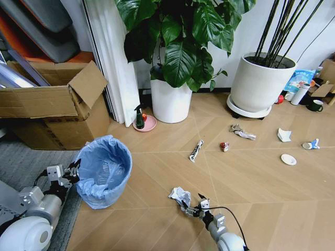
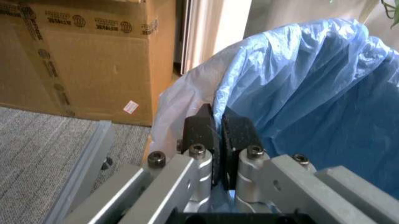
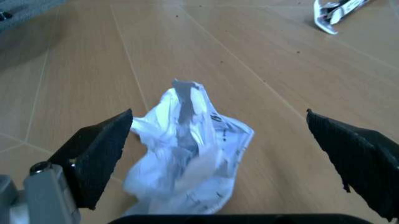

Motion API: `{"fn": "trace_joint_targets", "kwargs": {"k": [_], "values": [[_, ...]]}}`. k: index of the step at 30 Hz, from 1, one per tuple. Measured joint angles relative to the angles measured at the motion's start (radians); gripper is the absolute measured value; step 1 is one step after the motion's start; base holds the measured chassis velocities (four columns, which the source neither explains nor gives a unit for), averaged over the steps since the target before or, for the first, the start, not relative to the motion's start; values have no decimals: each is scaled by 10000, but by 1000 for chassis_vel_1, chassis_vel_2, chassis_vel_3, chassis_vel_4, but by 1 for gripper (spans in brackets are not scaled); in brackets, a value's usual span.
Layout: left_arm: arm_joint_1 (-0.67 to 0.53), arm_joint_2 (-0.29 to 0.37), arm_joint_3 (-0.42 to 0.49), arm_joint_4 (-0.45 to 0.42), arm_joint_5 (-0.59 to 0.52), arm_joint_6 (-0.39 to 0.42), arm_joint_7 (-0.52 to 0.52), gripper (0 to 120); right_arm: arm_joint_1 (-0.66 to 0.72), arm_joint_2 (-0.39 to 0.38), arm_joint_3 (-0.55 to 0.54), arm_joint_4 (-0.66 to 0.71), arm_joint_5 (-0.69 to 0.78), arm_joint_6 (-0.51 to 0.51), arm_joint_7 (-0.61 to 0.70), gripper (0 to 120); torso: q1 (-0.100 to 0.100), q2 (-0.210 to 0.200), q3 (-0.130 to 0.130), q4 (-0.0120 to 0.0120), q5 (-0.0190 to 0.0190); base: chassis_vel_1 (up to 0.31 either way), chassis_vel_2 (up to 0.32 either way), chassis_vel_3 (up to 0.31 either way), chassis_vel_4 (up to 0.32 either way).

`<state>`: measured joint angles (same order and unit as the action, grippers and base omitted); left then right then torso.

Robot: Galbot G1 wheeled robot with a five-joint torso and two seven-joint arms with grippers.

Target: Pick up the trash bin and place the garbage on the floor into it.

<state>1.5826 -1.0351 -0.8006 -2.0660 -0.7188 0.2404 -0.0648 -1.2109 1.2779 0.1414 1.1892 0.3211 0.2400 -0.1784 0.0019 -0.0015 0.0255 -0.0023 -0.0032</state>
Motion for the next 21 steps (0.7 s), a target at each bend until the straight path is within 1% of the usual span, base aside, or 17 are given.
{"fn": "trace_joint_targets", "kwargs": {"k": [5, 6, 9, 10, 14, 15, 16, 17, 18, 21], "values": [[-9, 36, -22, 0, -58, 2, 0, 0, 491, 116, -307, -482, 70, -98, -136, 81, 0, 0, 0, 0, 0, 0, 0, 0, 0], [-9, 36, -22, 0, -58, 2, 0, 0, 491, 116, -307, -482, 70, -98, -136, 81, 0, 0, 0, 0, 0, 0, 0, 0, 0], [-12, 60, -25, 0, -107, 7, -6, 0, 554, 107, -393, -562, 200, -144, -161, 67, 0, -1, 0, 0, 0, 0, 0, 0, 0], [-12, 60, -25, 0, -107, 7, -6, 0, 554, 107, -393, -562, 200, -144, -161, 67, 0, -1, 0, 0, 0, 0, 0, 0, 0], [13, 82, -11, -11, -152, 26, -11, 0, 516, 53, -475, -569, 374, -209, -195, 48, 0, 0, 0, 0, 1, 0, 0, 0, 0], [13, 82, -11, -11, -152, 26, -11, 0, 516, 53, -475, -569, 374, -209, -195, 48, 0, 0, 0, 0, 1, 0, 0, 0, 0], [16, 91, -6, -11, -157, 30, -11, 0, 495, 44, -479, -557, 381, -213, -206, 45, 0, 0, 0, 0, 0, 0, 0, 0, 0], [18, 100, -4, -11, -168, 34, -12, 0, 475, 34, -479, -540, 389, -214, -219, 38, 0, 0, 0, 0, 1, 0, 0, 0, 0], [18, 100, -4, -11, -168, 34, -12, 0, 475, 34, -479, -540, 389, -214, -219, 38, 0, 0, 0, 0, 1, 0, 0, 0, 0], [18, 128, 0, -11, -200, 44, -14, 0, 413, 14, -472, -473, 412, -214, -252, 23, 0, 0, -1, 0, 1, 0, 0, 0, 0]]}}
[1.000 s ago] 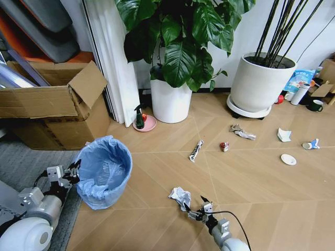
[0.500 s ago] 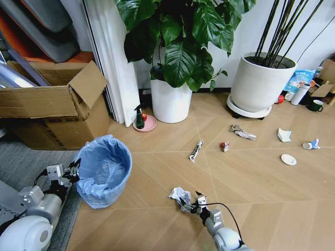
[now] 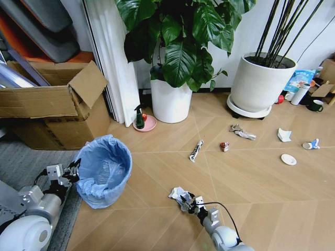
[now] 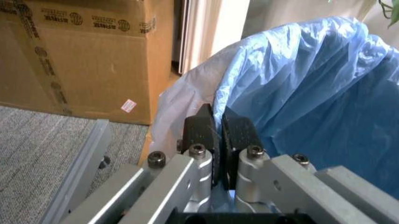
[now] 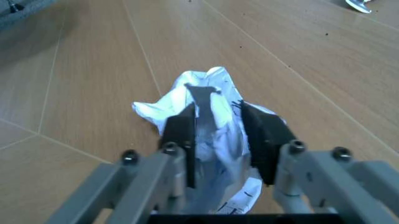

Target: Pick up the trash bin and place the garbage on the floor into it.

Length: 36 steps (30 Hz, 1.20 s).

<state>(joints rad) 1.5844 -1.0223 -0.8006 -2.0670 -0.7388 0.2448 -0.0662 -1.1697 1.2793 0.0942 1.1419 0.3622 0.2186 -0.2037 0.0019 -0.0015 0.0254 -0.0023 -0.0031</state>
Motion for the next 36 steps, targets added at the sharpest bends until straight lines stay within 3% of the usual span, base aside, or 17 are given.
{"fn": "trace_joint_targets", "kwargs": {"k": [6, 18, 22, 26, 27, 29, 30, 34, 36], "values": [[11, 38, 21, 0, -27, 18, 0, 0, -54, -37, 46, 86, 27, 0, -42, 0, 0, 0, 0, 0, 0, 0, 0, 0, 0], [61, 221, 51, -16, -171, 52, 3, 0, -69, -92, 147, 81, 72, 6, -133, 0, 0, 0, 0, 1, 0, 0, 0, 0, 0], [168, 715, 221, -21, -534, 106, 0, 0, -368, -223, 547, 561, 183, 107, -180, 0, 0, 0, 0, 1, 3, 0, 0, 0, 0], [88, 1770, 614, 152, -1041, 181, 14, 0, -1082, -1081, 1450, 1988, 562, 527, -339, 0, 0, 0, 0, 1, 3, 0, 0, 0, 0], [88, 1770, 614, 152, -1041, 181, 14, 0, -1082, -1081, 1450, 1988, 562, 527, -339, 0, 0, 0, 0, 1, 3, 0, 0, 0, 0], [-34, 2118, 763, 222, -1240, 195, 24, 0, -1377, -1969, 1816, 3127, 1104, 575, -389, 0, 0, 0, 0, -11, -1, 0, 0, 0, 0], [-34, 2118, 763, 222, -1240, 195, 24, 0, -1377, -1969, 1816, 3127, 1104, 575, -389, 0, 0, 0, 0, -11, -1, 0, 0, 0, 0], [-92, 2190, 842, 104, -1492, 213, 20, 0, -1233, -3412, 1829, 5533, 2209, 397, -239, 0, 0, 1, 0, 0, 1, 0, 0, 0, 0], [-126, 2227, 927, 67, -1529, 221, 10, 0, -1138, -3697, 1769, 5996, 2429, 362, -184, 0, 0, 1, 0, 2, 1, 0, 0, 0, 0]]}}
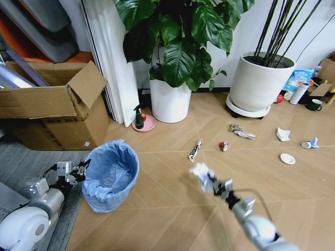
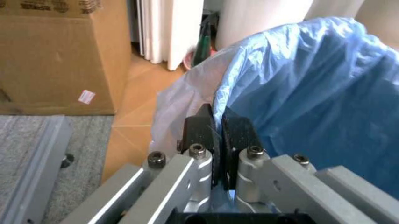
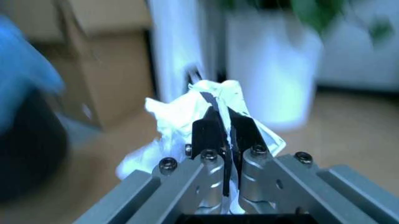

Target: Pick up the trash bin and place the garbage on the floor into it.

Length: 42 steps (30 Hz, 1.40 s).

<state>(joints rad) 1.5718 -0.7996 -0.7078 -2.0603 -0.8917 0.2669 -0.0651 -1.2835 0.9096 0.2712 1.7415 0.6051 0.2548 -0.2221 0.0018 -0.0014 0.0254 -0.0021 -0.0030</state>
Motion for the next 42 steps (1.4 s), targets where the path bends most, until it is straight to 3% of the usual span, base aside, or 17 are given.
{"fn": "trace_joint_targets", "kwargs": {"k": [4, 10, 13, 15, 17, 25, 36, 39, 42], "values": [[-134, 173, 482, -58, -46, 32, -11, 0, 983, -1409, -820, 1566, 1565, -150, 62, 0, 0, 0, 1, -2, -2, 0, 0, 0, 0], [-208, -4, 540, -9, -4, 54, -35, 0, 2904, -1791, -2777, 1835, 2470, -50, -123, 0, 0, 0, 1, -3, -2, 0, 0, 0, 0], [-208, -83, 538, 11, 9, 58, -36, 0, 4425, -1353, -4379, 1441, 2871, 58, -480, 0, 0, -1, 2, -1, 2, 0, 0, 0, 0], [-208, -88, 533, 9, 9, 59, -36, 0, 4574, -1300, -4524, 1387, 2911, 73, -514, 0, 0, -1, 2, 0, 2, 0, 0, 0, 0], [-189, -109, 452, -30, -13, 62, -34, 0, 5739, -783, -5628, 937, 3180, 123, -764, 0, 1, -1, 2, 2, -3, 0, 0, 0, 0], [-17, -12, 203, -109, -119, 61, -28, 0, 7046, 462, -7371, -342, 3390, 120, -1215, 0, 1, -1, 2, -2, -3, 0, 0, 0, 0], [16, 51, 156, -155, -243, 54, -29, 0, 7466, 1626, -8338, -1478, 3395, 45, -1567, 0, 1, -1, 1, -1, -2, 0, 0, 0, 0], [16, 41, 140, -187, -262, 51, -29, 0, 7477, 1703, -8390, -1556, 3395, -6, -1632, 7, 0, -1, 1, -2, -2, 0, 0, 0, 0], [29, 43, 96, -245, -314, 47, -29, 0, 7500, 1704, -8485, -1581, 3395, -54, -1656, 22, 0, -1, 1, -2, -2, 0, 0, 0, 0]]}}
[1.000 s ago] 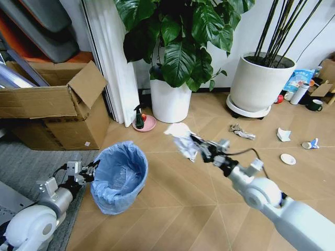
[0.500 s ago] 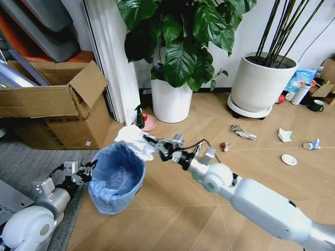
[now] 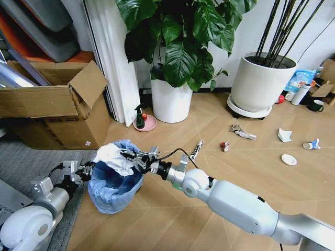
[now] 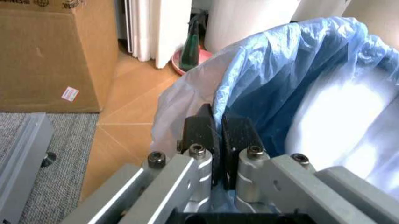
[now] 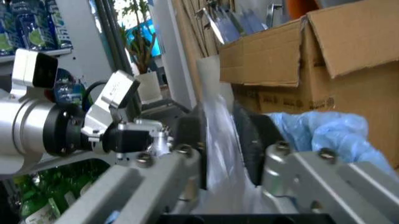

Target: Pick up the trash bin and place the garbage on the floor into it.

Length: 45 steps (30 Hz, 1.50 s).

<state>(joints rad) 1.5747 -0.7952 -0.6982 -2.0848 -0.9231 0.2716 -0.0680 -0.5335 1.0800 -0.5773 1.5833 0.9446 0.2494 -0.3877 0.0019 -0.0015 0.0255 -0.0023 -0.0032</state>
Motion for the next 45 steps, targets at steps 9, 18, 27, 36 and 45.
{"fn": "trace_joint_targets", "kwargs": {"k": [9, 18, 27, 36, 45], "values": [[47, -3, -134, -65, -83, 0, -43, 0, 16, 12, 218, 104, 62, -47, 209, 53, 0, 0, 0, 0, 1, 0, 0, 0, 0], [146, -340, -211, -88, 106, -5, -63, 0, -1596, -1282, 3482, 769, -288, -1051, 2277, 88, 0, 0, 0, -6, 5, 0, 0, 0, 0], [299, -754, -307, -388, 339, -20, -32, 0, -5915, -1940, 8180, 1989, -1924, -1106, 3323, 100, -1, 1, -1, -1, 3, 0, 0, 0, 0], [408, -964, -394, -688, 522, -45, 0, 0, -9604, -813, 11822, 2471, -3158, -782, 2920, 100, -2, 2, -3, -1, 0, 0, 0, 0, 0], [632, -1146, -402, -811, 685, -56, -2, 0, -10816, 1172, 12809, 1655, -3589, -229, 2164, 100, -2, 2, -2, -1, 2, 0, 0, 0, 0]]}}
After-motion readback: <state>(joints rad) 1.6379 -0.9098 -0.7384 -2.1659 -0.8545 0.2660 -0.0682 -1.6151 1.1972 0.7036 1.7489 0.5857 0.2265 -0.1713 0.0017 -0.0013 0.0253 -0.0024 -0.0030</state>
